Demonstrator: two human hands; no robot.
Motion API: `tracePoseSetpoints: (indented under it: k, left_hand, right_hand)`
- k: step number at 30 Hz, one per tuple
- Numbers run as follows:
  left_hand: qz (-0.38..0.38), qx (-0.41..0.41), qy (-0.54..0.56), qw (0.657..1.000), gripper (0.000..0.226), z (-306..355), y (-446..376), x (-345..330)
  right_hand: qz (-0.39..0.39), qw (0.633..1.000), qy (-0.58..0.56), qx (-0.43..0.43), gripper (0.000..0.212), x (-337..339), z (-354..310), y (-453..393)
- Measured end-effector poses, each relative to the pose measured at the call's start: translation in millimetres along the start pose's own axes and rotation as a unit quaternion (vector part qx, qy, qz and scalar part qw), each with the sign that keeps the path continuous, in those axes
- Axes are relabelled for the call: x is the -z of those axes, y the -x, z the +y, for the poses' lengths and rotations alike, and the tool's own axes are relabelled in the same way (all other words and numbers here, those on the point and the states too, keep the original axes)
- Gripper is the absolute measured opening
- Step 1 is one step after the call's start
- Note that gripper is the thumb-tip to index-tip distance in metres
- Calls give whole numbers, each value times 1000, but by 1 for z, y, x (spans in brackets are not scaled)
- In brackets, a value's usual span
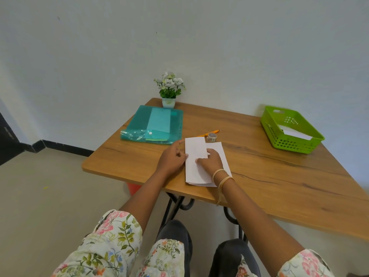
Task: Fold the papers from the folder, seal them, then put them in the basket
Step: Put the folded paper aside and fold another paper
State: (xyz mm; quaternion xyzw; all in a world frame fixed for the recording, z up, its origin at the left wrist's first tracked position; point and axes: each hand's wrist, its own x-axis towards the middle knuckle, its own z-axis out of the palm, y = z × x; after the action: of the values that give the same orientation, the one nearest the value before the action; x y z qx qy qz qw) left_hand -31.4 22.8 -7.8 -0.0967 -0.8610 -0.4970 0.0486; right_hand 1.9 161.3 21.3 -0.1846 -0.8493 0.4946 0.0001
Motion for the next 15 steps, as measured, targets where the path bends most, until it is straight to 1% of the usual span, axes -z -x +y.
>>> tracePoseSetpoints:
  k: [3,5,6,8,9,11,13,15]
  left_hand:
    - [7,5,2,1000,54,1,-1,-1]
    - [12,11,13,1000,54,0,-2,-1]
    - [17,14,21,1000,54,-1,-3,-1]
    - [22,14,46,999,52,-2,-3,0]
    - [20,9,58,998,52,-2,-3,1]
    - [9,-14,71,997,51,-1,-2,1]
    - [-1,-41,66,997,52,-1,-1,2]
    - [-11,-65,53,996,54,1,2,2]
  right_hand:
    - [48,990,117,60,65,0,2,1]
    - [79,973,200,89,65,1,6,4]
    - [83,963,232,106,61,1,8,4]
    - [61,956,255,129,50,2,13,5]
    - [46,958,249,136,47,2,14,6]
    - [22,966,209,149,48,1,16,7]
    - [-4,983,125,138,55,2,10,11]
    - [-35,992,31,115,56,2,1,12]
